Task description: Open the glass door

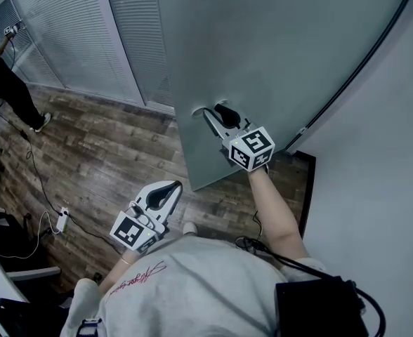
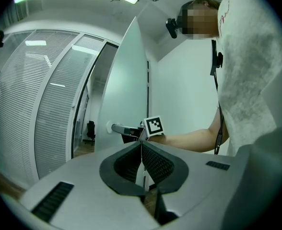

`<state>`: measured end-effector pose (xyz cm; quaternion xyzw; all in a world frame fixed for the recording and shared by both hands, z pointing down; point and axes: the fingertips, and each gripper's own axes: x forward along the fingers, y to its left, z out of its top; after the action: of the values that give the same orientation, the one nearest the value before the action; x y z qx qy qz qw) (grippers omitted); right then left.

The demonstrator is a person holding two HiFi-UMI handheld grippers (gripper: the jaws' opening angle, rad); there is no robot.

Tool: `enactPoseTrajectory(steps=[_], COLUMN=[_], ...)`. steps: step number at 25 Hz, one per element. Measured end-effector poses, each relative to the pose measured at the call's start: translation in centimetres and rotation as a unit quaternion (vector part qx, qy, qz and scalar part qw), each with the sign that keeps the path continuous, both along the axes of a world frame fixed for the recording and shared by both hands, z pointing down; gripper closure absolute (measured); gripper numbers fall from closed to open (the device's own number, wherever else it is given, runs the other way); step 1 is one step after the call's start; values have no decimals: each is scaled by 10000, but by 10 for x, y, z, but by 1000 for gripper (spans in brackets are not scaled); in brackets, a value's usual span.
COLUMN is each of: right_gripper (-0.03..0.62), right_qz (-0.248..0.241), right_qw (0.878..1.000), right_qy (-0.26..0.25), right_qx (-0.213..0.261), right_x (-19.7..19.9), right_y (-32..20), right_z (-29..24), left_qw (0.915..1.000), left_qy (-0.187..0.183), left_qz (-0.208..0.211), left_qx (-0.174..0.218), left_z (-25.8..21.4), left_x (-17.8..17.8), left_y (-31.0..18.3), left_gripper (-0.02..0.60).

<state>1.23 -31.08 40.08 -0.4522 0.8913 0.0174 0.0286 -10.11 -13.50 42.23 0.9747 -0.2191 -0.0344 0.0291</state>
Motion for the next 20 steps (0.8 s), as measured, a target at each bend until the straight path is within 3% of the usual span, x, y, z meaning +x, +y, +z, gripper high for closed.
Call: enactPoseTrajectory(steps=[20], right_gripper=[487], right_qz=[-556], right_qw=[9985], right_qy=[14], right_qx=[-22], right_x=[11], right_y=[78], right_z=[1], left_qw=[9997], left_qy=[110], left_qz=[186], left_qx=[114], left_z=[-7], left_x=[55], left_y=[68], left_gripper=[563])
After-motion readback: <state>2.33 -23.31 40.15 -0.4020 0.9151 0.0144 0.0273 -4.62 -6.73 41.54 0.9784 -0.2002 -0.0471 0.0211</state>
